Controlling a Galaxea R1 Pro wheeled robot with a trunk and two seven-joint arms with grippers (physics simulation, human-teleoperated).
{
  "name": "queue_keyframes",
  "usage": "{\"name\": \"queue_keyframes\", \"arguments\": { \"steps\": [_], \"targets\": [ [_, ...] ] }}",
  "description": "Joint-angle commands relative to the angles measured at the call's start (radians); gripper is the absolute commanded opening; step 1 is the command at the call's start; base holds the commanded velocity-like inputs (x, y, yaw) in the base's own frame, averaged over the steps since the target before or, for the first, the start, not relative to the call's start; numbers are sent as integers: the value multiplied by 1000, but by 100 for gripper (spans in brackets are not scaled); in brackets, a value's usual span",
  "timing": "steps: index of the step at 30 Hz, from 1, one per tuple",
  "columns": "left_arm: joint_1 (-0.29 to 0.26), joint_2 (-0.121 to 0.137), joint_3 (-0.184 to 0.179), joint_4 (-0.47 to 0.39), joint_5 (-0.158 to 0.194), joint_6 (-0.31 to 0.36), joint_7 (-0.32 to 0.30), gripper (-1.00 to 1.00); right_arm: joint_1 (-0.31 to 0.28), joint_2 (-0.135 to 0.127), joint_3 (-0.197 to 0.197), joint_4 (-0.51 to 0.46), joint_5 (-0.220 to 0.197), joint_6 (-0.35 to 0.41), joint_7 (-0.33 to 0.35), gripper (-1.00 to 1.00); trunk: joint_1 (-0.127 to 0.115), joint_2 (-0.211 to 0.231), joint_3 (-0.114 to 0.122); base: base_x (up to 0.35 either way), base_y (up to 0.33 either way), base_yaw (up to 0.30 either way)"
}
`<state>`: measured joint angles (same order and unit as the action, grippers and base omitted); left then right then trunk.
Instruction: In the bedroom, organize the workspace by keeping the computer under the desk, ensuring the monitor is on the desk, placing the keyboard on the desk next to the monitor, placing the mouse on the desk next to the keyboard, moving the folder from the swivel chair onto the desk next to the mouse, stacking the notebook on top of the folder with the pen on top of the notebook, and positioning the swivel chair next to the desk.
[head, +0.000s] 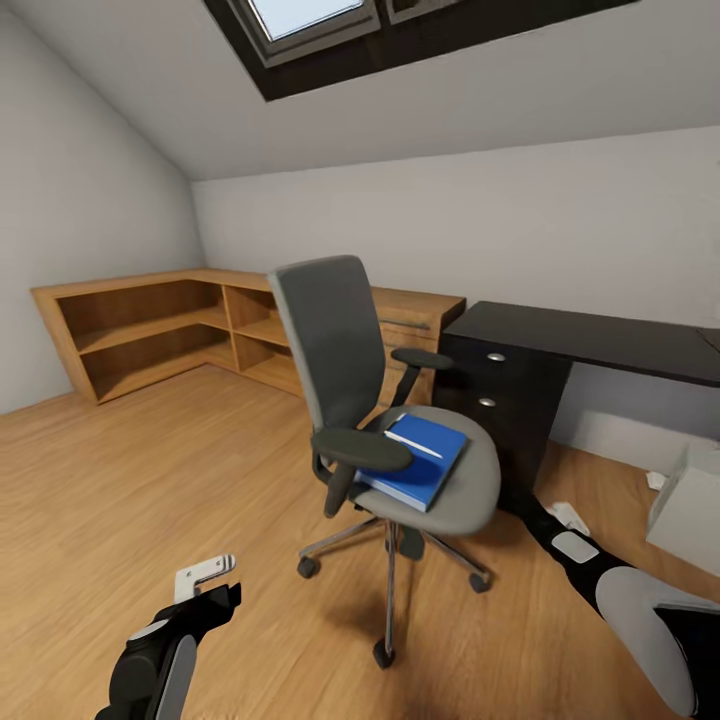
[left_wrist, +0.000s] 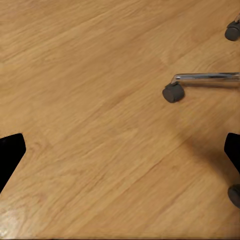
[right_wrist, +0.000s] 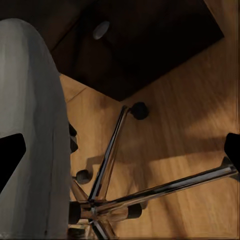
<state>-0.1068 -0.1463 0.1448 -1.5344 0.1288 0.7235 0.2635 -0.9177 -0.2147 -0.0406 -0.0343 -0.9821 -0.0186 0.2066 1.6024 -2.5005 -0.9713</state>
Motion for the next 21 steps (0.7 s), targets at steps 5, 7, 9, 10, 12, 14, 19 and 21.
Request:
{"name": "queue_keyframes", "arguments": {
  "steps": [5,7,9,10,12,14,19,21],
  "targets": [
    [-1,-1,1,-1,11,3,8,100,0,1,-4,1,-1,-1,3,100,-1,0,-1,-80,0,0],
    [-1,-1,1,-1,11,3,8,100,0,1,-4,1,-1,-1,3,100,-1,0,-1,-16,0,0],
    [-1,0,1,-1,11,3,8,100,0,1,-4,1,-1,-1,3,100,-1,0,-1,-10,0,0],
    [-1,0,1,-1,11,3,8,100,0,1,-4,1,-1,-1,3,100,-1,0,-1,-7,0,0],
    [-1,-1,1,-1,11,3,8,100,0,1,-4,1,-1,-1,3,100,-1,0,-1,-5,0,0],
    [-1,-1,1,-1,11,3,8,100,-1,1,-4,2,-1,-1,3,100,-1,0,-1,-1,0,0],
    [-1,-1,1,-1,11,4,8,100,0,1,-4,3,-1,-1,3,100,-1,0,-1,-47,0,0],
    [-1,-1,1,-1,11,4,8,100,0,1,-4,4,-1,-1,4,100,-1,0,-1,-112,0,0]
  ]
}}
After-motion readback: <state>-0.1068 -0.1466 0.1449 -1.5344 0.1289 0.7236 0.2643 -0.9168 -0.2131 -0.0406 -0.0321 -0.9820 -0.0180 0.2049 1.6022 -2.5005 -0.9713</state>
